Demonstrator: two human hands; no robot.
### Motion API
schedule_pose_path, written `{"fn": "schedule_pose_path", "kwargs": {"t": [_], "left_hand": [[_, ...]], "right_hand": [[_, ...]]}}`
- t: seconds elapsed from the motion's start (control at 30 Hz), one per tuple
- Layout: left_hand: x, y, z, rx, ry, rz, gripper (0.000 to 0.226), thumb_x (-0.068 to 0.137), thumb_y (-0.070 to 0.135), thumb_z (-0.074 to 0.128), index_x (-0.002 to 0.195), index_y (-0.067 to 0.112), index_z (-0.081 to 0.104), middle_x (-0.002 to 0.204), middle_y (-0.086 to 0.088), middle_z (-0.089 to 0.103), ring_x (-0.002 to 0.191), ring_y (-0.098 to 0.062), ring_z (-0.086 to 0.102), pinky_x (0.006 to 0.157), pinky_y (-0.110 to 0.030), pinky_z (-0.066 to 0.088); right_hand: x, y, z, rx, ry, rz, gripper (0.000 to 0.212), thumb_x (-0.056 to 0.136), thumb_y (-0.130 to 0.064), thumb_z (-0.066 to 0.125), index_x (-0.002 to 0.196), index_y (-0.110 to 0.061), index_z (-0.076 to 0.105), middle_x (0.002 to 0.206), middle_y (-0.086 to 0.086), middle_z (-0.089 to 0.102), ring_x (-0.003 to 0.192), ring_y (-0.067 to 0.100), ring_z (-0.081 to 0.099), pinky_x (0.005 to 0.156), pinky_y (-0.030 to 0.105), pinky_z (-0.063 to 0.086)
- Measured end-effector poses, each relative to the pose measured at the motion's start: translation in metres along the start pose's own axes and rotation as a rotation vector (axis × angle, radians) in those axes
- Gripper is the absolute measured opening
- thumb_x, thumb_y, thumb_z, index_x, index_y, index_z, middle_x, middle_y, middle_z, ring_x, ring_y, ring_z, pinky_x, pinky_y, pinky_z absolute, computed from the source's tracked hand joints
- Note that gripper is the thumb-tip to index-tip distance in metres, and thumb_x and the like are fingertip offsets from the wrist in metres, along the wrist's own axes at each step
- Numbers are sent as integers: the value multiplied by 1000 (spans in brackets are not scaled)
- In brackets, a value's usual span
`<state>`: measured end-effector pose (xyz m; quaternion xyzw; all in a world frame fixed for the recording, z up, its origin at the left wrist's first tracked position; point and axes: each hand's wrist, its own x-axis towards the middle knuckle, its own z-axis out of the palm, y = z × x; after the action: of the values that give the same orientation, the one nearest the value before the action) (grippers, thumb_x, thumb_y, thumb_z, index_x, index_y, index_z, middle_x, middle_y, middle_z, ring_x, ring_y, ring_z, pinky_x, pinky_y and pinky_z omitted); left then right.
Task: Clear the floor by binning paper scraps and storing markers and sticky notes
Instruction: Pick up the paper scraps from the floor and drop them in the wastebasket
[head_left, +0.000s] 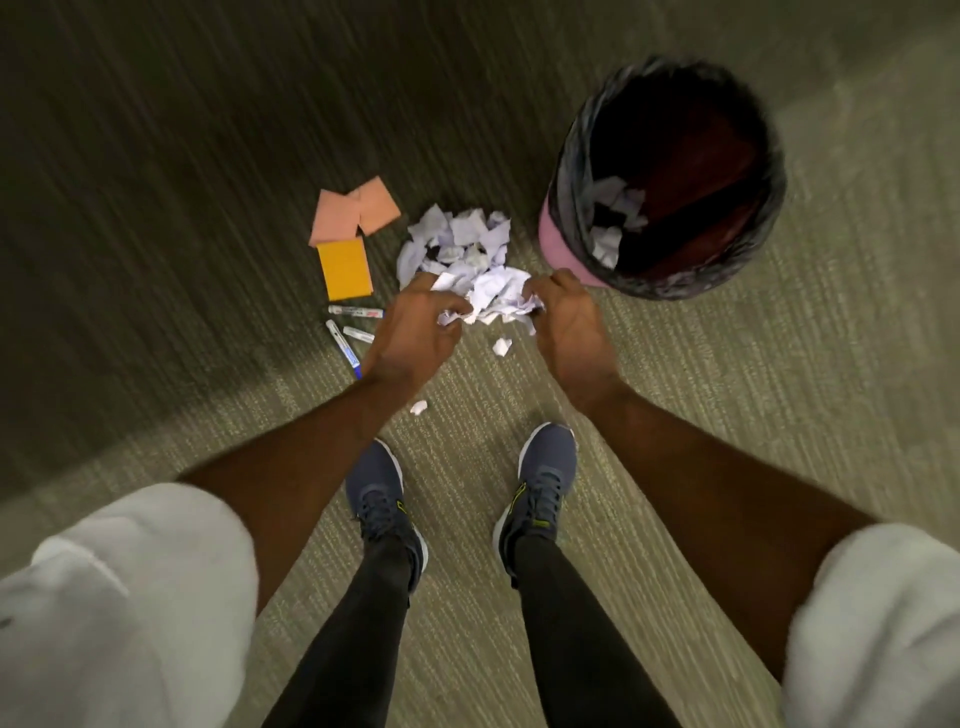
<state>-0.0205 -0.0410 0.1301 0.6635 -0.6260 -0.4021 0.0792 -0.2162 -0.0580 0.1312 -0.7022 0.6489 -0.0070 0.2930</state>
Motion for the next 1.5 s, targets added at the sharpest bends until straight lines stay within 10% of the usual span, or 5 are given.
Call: {"fn": "schedule_pose_path", "kwargs": {"t": [0.33, 0.73, 0.97, 1.13, 1.5], "left_hand": [[51, 130, -29, -34, 84, 130, 32, 87, 10, 67, 118, 15, 73, 117, -13, 69, 112, -29, 65, 94, -34, 52], [91, 214, -1, -159, 61, 190, 53, 83, 27, 79, 133, 16, 64, 124, -6, 71, 113, -15, 65, 97, -23, 50], [103, 218, 3, -164, 5, 144, 79, 80, 29, 83, 148, 13, 47, 147, -6, 55, 135, -17, 52, 112, -25, 42], [104, 216, 0, -157, 31, 149, 74, 84, 31, 78, 149, 15, 46, 150, -6, 52, 142, -16, 45, 113, -17, 35], [43, 94, 7, -169, 90, -40, 45, 89, 11, 68, 133, 10, 57, 114, -10, 69, 101, -15, 63, 88, -33, 54]], "right_hand": [[14, 28, -106, 44, 196, 126, 21, 98, -17, 53, 115, -12, 65, 131, 13, 50, 96, 33, 66, 87, 45, 55], [25, 79, -153, 251, 304, 336, 29, 88, -12, 68, 116, -8, 69, 125, 14, 61, 112, 24, 60, 94, 22, 41], [18, 85, -153, 247, 292, 329, 41, 87, -7, 66, 128, -8, 62, 132, 12, 58, 119, 21, 57, 91, 9, 35], [17, 81, -154, 278, 276, 285, 44, 90, -6, 64, 133, -9, 57, 138, 12, 50, 112, 25, 64, 101, 35, 53], [-16, 35, -85, 144, 84, 56, 39, 89, -3, 57, 128, -10, 60, 133, 9, 54, 114, 29, 61, 100, 41, 51]]}}
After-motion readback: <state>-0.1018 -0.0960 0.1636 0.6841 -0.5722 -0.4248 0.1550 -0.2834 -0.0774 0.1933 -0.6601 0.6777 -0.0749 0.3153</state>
